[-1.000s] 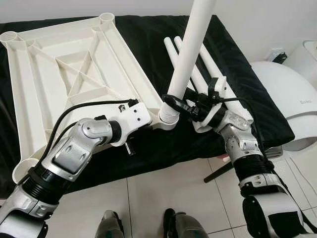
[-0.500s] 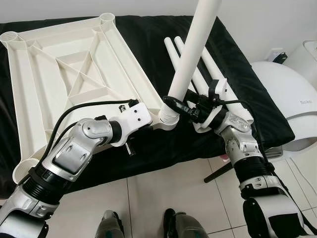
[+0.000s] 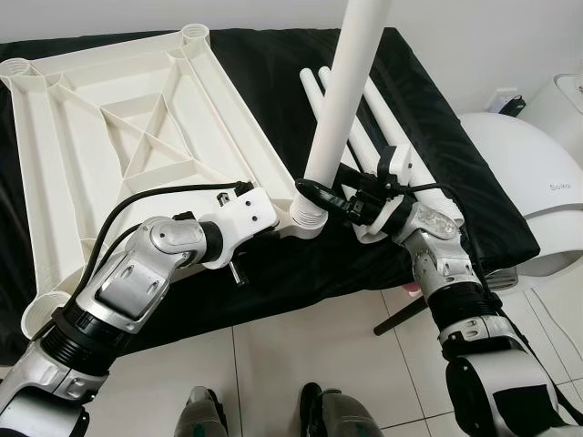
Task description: Building children table
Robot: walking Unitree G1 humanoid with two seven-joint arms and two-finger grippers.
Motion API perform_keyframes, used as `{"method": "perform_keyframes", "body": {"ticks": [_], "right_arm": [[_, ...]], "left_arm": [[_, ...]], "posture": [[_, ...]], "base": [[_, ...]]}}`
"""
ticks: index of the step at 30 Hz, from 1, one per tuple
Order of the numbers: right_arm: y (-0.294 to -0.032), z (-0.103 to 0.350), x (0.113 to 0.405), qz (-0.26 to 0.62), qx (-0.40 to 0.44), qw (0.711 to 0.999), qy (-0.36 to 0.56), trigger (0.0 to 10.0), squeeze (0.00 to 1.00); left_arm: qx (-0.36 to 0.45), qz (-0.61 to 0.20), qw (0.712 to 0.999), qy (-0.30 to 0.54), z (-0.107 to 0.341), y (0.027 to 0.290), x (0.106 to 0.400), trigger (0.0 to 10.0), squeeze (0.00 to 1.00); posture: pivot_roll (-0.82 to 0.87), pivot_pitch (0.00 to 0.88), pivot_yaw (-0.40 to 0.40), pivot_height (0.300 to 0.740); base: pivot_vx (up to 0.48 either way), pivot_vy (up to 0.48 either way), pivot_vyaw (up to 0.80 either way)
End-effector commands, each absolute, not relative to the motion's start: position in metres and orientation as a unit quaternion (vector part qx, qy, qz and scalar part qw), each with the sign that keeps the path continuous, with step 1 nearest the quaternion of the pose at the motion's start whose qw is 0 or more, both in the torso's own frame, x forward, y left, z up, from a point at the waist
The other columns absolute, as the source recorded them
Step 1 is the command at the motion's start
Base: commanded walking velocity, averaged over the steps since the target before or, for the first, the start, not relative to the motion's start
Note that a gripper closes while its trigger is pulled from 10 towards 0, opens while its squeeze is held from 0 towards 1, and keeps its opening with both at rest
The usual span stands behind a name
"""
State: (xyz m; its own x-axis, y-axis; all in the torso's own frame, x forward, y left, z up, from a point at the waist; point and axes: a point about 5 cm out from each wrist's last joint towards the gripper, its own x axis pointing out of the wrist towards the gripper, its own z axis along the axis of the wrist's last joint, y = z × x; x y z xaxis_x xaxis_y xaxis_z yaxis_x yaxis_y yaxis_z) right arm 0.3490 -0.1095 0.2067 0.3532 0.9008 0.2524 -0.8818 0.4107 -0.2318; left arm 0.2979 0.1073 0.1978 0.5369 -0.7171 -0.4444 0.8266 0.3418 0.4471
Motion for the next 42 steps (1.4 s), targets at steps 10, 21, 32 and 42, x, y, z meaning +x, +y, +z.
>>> {"method": "perform_keyframes", "body": {"ticks": [10,21,32,42], "right_arm": [[-0.099,0.178,0.347,0.559,-0.031,0.821,-0.111,10.0,0.00],[-0.106,0.173,0.343,0.548,-0.025,0.829,-0.110,10.0,0.00],[-0.122,0.161,0.343,0.503,-0.007,0.858,-0.102,10.0,0.00],[-0.120,0.161,0.341,0.502,-0.008,0.859,-0.105,10.0,0.00]], "left_arm": [[0.326,-0.483,0.808,0.087,0.196,0.102,0.291,10.0,0.00],[0.327,-0.484,0.807,0.086,0.196,0.102,0.291,10.0,0.00],[0.327,-0.489,0.804,0.084,0.197,0.100,0.291,10.0,0.00],[0.329,-0.489,0.804,0.083,0.198,0.099,0.291,10.0,0.00]], "posture": [[0.11,0.230,-0.075,0.740],[0.11,0.232,-0.072,0.740],[0.10,0.225,-0.065,0.740],[0.10,0.219,-0.070,0.740]], "base": [[0.000,0.000,0.00],[0.000,0.000,0.00],[0.000,0.000,0.00],[0.000,0.000,0.00]]}}
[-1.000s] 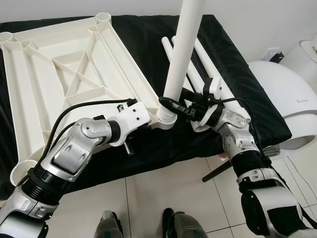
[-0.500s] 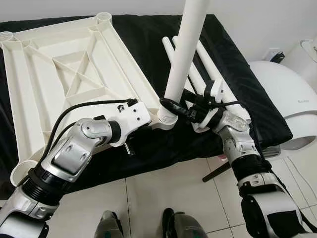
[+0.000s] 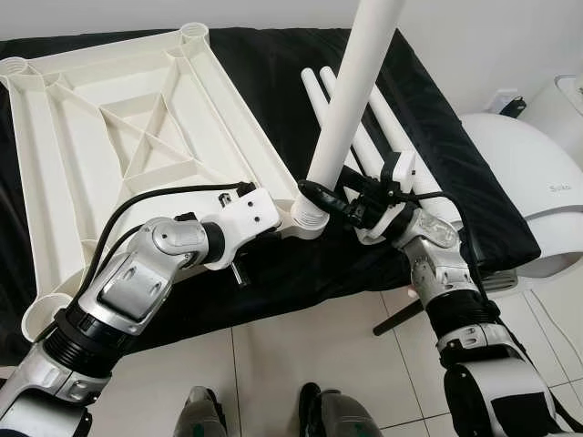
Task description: Building children table
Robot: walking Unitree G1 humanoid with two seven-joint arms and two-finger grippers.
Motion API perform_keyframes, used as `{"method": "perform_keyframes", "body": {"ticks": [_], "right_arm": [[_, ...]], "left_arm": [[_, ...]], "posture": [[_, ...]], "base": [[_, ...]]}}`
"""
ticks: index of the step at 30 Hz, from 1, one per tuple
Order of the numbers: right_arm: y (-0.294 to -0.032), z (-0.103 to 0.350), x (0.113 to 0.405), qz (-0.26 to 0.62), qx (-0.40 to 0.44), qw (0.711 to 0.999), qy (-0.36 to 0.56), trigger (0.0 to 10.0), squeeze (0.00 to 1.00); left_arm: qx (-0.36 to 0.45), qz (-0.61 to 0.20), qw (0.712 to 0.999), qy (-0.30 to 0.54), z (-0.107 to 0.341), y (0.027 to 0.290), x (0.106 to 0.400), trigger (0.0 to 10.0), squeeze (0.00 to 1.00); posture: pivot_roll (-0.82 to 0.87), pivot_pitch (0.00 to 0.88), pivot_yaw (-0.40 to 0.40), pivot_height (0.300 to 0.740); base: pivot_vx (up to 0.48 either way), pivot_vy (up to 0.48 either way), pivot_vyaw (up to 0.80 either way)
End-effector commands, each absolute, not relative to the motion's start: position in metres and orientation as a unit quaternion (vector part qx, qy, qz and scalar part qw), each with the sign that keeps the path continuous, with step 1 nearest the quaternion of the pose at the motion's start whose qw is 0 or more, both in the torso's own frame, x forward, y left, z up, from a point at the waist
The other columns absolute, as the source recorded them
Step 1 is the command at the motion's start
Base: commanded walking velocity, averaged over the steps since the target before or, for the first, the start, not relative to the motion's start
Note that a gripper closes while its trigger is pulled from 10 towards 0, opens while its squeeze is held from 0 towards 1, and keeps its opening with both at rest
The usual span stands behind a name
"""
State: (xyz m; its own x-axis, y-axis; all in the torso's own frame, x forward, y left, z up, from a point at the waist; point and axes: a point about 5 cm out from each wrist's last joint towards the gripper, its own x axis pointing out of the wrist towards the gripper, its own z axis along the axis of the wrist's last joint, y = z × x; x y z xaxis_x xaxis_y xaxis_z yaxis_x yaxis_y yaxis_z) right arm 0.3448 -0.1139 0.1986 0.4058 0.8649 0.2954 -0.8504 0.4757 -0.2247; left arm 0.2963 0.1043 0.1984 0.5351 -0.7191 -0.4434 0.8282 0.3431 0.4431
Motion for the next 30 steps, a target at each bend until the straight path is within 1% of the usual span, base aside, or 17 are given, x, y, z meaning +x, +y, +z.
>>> {"method": "perform_keyframes", "body": {"ticks": [1,15,30], "right_arm": [[-0.120,0.161,0.341,0.502,-0.007,0.859,-0.106,10.0,0.00],[-0.120,0.159,0.338,0.491,-0.003,0.865,-0.108,10.0,0.00],[-0.118,0.160,0.328,0.457,-0.001,0.880,-0.130,10.0,0.00]], "left_arm": [[0.328,-0.489,0.804,0.083,0.198,0.099,0.291,10.0,0.00],[0.329,-0.488,0.804,0.081,0.198,0.098,0.290,10.0,0.00],[0.329,-0.488,0.804,0.081,0.199,0.099,0.291,10.0,0.00]], "posture": [[0.10,0.219,-0.070,0.740],[0.10,0.214,-0.074,0.740],[0.09,0.223,-0.072,0.740]], "base": [[0.000,0.000,0.00],[0.000,0.000,0.00],[0.000,0.000,0.00]]}}
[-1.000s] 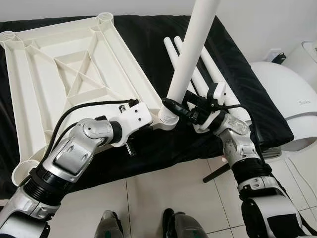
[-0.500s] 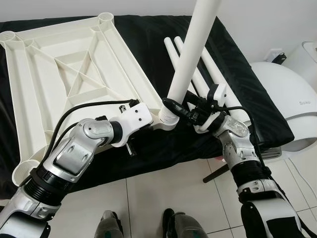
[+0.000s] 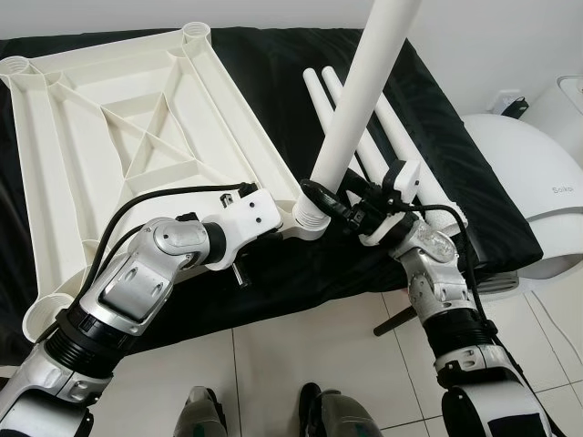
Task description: Building children table
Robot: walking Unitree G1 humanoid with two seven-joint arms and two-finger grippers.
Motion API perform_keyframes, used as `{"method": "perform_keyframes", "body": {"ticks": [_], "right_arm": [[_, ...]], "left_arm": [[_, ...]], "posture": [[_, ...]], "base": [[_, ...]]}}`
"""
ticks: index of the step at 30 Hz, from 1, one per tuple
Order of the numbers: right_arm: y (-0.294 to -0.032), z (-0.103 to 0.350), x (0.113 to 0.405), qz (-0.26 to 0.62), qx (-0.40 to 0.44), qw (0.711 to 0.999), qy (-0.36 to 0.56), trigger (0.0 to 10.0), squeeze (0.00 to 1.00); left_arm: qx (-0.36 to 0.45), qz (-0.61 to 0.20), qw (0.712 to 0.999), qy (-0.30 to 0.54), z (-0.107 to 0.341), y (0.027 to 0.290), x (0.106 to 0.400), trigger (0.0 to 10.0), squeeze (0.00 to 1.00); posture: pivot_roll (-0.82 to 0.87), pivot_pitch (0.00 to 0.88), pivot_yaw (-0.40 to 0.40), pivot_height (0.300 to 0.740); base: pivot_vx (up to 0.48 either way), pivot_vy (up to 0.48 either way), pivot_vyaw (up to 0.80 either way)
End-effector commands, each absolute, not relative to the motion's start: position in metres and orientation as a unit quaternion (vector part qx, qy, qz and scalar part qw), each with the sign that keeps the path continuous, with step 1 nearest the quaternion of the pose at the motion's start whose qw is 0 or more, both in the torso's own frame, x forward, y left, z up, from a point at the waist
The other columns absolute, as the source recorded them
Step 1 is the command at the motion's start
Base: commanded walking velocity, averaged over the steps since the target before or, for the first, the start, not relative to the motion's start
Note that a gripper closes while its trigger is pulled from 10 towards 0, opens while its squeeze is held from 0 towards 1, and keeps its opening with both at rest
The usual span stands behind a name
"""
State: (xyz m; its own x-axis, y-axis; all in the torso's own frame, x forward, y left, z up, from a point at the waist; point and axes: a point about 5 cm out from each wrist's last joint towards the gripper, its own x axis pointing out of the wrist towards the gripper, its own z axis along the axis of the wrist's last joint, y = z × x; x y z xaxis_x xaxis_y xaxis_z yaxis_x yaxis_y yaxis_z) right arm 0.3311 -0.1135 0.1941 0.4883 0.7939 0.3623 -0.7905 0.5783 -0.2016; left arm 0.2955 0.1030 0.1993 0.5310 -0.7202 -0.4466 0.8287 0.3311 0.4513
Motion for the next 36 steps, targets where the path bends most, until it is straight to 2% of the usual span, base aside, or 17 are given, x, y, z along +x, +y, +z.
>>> {"method": "perform_keyframes", "body": {"ticks": [1,20,36], "right_arm": [[-0.117,0.160,0.328,0.457,0.001,0.880,-0.131,10.0,0.00],[-0.103,0.161,0.320,0.447,-0.023,0.884,-0.134,10.0,0.00],[-0.103,0.157,0.316,0.392,-0.017,0.911,-0.126,10.0,0.00]], "left_arm": [[0.329,-0.488,0.804,0.081,0.199,0.099,0.291,10.0,0.00],[0.329,-0.487,0.806,0.079,0.200,0.098,0.291,10.0,0.00],[0.328,-0.488,0.805,0.077,0.201,0.097,0.291,10.0,0.00]], "posture": [[0.09,0.223,-0.072,0.740],[0.10,0.228,-0.076,0.740],[0.09,0.231,-0.074,0.740]], "base": [[0.000,0.000,0.00],[0.000,0.000,0.00],[0.000,0.000,0.00]]}}
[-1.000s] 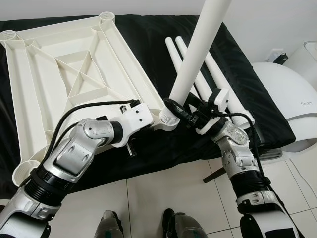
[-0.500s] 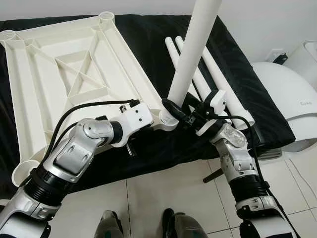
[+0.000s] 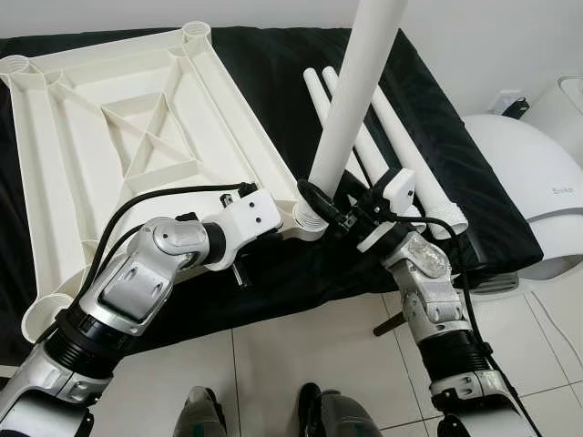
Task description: Building children table
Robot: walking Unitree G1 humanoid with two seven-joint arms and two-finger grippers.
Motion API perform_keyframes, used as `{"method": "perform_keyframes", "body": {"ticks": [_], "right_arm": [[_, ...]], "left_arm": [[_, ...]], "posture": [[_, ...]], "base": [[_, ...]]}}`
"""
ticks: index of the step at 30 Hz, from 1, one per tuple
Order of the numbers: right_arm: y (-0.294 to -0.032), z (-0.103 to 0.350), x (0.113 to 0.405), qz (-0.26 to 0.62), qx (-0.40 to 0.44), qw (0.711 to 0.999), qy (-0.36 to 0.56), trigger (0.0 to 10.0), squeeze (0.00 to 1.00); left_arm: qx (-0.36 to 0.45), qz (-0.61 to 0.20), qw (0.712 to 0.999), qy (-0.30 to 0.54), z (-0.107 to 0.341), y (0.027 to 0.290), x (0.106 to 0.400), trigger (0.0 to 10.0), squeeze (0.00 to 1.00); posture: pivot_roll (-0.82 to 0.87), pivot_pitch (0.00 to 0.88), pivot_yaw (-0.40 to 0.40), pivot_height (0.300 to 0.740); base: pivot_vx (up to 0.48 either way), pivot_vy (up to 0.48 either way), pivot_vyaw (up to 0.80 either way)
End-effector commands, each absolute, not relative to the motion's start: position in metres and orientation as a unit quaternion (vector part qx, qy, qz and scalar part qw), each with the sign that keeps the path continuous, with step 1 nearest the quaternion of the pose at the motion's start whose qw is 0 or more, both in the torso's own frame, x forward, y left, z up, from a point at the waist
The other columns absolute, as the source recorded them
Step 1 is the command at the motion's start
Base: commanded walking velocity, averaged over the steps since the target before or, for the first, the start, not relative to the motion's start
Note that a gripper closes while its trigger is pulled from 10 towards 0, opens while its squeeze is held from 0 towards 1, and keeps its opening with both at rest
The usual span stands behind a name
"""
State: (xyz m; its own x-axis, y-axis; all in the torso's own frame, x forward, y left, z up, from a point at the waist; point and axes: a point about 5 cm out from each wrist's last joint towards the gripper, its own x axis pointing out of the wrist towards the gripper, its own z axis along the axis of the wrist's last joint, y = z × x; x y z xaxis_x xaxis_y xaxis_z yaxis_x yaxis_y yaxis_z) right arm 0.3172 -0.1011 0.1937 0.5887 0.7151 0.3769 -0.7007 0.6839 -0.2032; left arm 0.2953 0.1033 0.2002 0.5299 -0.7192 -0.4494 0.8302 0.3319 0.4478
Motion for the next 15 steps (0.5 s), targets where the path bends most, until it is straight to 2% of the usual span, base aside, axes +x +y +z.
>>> {"method": "perform_keyframes", "body": {"ticks": [1,15], "right_arm": [[-0.1029,0.1569,0.3167,0.390,-0.018,0.912,-0.125,10.0,0.00],[-0.1003,0.1615,0.3243,0.358,-0.015,0.927,-0.110,10.0,0.00]], "left_arm": [[0.328,-0.489,0.805,0.077,0.2010,0.0967,0.2911,10.0,0.00],[0.328,-0.489,0.804,0.076,0.2013,0.0958,0.2912,10.0,0.00]], "posture": [[0.09,0.231,-0.074,0.740],[0.09,0.225,-0.079,0.740]], "base": [[0.000,0.000,0.00],[0.000,0.000,0.00]]}}
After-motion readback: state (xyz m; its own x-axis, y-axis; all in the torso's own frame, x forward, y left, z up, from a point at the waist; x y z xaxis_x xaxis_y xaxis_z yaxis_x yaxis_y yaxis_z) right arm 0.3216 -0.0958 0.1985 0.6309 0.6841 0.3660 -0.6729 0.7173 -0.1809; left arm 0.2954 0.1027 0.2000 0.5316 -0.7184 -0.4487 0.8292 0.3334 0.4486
